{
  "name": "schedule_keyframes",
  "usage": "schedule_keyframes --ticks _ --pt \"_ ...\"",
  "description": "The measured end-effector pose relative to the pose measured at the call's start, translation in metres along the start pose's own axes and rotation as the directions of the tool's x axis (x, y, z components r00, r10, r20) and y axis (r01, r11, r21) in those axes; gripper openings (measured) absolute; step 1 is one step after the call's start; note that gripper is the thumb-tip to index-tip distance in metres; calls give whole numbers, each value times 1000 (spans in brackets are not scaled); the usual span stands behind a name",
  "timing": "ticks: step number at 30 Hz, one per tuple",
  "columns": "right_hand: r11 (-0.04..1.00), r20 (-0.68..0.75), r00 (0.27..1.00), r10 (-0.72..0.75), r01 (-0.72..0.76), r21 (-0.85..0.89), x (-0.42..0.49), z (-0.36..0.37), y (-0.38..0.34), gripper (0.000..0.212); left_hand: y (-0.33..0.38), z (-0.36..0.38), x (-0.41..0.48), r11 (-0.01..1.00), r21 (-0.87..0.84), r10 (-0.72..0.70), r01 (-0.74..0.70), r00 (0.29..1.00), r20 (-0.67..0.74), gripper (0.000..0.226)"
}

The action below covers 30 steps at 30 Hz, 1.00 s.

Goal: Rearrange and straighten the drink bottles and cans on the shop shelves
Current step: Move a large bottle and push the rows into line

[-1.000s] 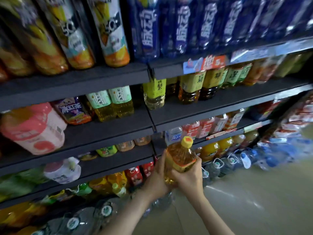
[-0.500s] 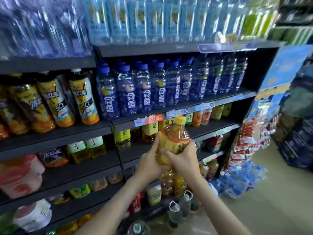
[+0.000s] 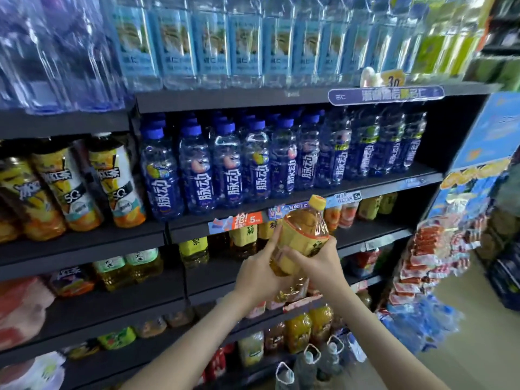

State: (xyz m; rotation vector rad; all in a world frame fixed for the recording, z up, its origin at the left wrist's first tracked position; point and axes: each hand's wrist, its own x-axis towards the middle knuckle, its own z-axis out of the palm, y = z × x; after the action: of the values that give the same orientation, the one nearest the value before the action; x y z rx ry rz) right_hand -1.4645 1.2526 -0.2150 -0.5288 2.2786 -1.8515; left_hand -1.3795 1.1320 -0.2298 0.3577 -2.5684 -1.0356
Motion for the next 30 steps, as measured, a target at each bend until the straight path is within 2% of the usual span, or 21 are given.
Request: schedule_keyframes --ticks 3,7,11,16,20,23,26,28,29,30 --pt "997 -17 997 76 -76 -27 12 -3 20 80 -11 17 13 1000 -3 -22 22 998 60 105" --pt "998 -54 997 61 -61 8 15 6 45 72 -22 28 20 1000 -6 10 -10 997 75 106" --pt "1000 -29 999 22 -21 15 17 34 61 77 -53 36 15 1000 -22 2 -1 1000 18 102" --pt "996 59 998 16 -21 89 19 88 85 82 -101 42 -1 992 107 -54 71 987 -150 110" --pt "978 133 991 19 -46 205 27 131 109 85 -154 50 -4 971 187 -113 151 973 -199 111" --pt "978 115 993 -22 -3 210 38 157 127 90 -189 51 4 979 182 -52 97 970 -238 110" --pt "976 87 994 -58 38 213 50 178 140 92 -206 52 14 994 97 -20 55 945 -327 95" --pt "989 71 992 -106 98 113 57 187 138 90 -212 53 21 996 -6 -86 90 914 -396 65" --pt "990 77 988 -136 132 54 61 190 139 88 -216 54 25 992 -31 -125 123 903 -411 60" --pt "985 93 981 -173 175 -12 65 193 140 89 -219 52 29 990 -26 -138 139 907 -397 64"
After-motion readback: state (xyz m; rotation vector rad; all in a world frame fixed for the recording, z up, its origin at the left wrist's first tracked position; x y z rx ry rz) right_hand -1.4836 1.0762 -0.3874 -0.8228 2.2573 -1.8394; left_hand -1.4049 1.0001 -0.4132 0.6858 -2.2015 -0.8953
